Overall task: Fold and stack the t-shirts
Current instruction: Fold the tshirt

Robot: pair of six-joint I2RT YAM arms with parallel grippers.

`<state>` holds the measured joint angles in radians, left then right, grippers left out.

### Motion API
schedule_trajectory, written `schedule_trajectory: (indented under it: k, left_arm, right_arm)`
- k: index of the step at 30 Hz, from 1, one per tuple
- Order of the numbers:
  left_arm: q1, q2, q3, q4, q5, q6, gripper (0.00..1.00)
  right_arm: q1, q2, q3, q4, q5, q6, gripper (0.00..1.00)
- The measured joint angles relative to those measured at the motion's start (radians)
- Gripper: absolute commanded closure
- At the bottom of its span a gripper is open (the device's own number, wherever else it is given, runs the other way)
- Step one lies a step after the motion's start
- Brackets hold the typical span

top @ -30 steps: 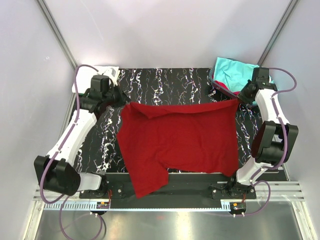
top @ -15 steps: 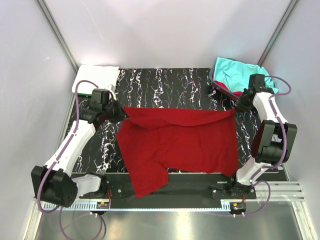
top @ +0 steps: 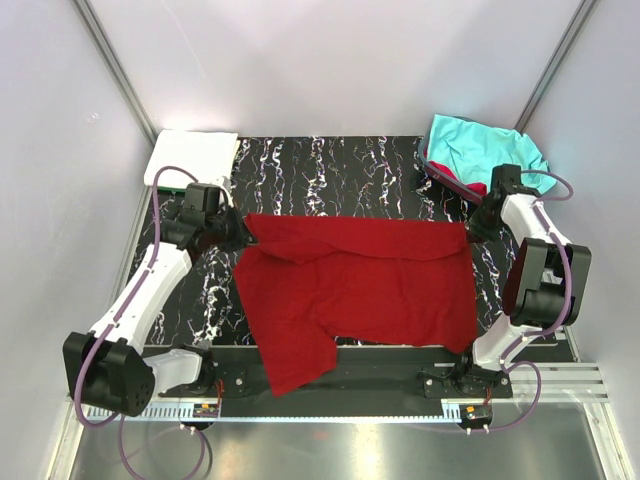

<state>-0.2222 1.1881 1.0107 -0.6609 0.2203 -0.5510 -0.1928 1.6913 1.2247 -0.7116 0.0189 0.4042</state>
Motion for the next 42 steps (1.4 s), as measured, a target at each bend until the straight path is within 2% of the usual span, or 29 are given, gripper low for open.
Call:
schedule_trajectory:
  k: [9,12,13,14,16,18,20,23,25,30,34,37,42]
  left_arm:
    - [0.000,-0.002,-0.039,-0.004,0.001,0.000,1.00]
    - [0.000,-0.002,-0.042,-0.003,0.001,0.001,1.00]
    - [0.000,-0.002,-0.045,-0.003,0.002,0.001,1.00]
    - [0.000,-0.002,-0.049,-0.003,0.002,0.001,1.00]
    - [0.000,-0.002,-0.060,-0.003,0.005,0.001,1.00]
    - [0.000,-0.002,-0.069,-0.003,0.008,0.001,1.00]
    - [0.000,-0.001,-0.071,-0.004,0.010,0.002,1.00]
    - [0.000,0.000,-0.071,-0.003,0.013,0.006,1.00]
    - [0.000,0.005,-0.071,-0.002,0.016,0.010,1.00]
    - [0.000,0.027,-0.071,-0.002,0.023,0.024,1.00]
    - [0.000,0.037,-0.069,-0.002,0.027,0.039,1.00]
    - [0.000,0.058,-0.048,-0.003,0.026,0.056,1.00]
    - [0.000,0.117,0.019,0.009,0.006,0.082,1.00]
  right_arm:
    - [0.000,0.000,-0.032,0.005,0.032,-0.008,0.96]
    - [0.000,0.000,-0.038,0.004,0.045,-0.007,0.86]
    - [0.000,0.001,-0.042,0.003,0.048,-0.007,0.81]
    - [0.000,0.001,-0.046,0.001,0.051,-0.006,0.70]
    - [0.000,0.002,-0.049,-0.011,0.051,-0.005,0.62]
    - [0.004,0.000,-0.050,-0.028,0.050,-0.003,0.46]
    - [0.021,-0.019,-0.050,-0.045,0.056,-0.010,0.40]
    - [0.109,-0.097,-0.050,-0.051,0.052,-0.002,0.40]
    - [0.213,-0.175,-0.062,-0.005,0.003,0.035,0.42]
    - [0.515,-0.291,-0.206,0.290,-0.155,0.214,0.50]
    - [0.671,-0.195,-0.290,0.554,-0.249,0.393,0.61]
    - [0.745,-0.087,-0.298,0.690,-0.277,0.494,0.61]
    - [0.837,0.013,-0.293,0.798,-0.299,0.575,0.62]
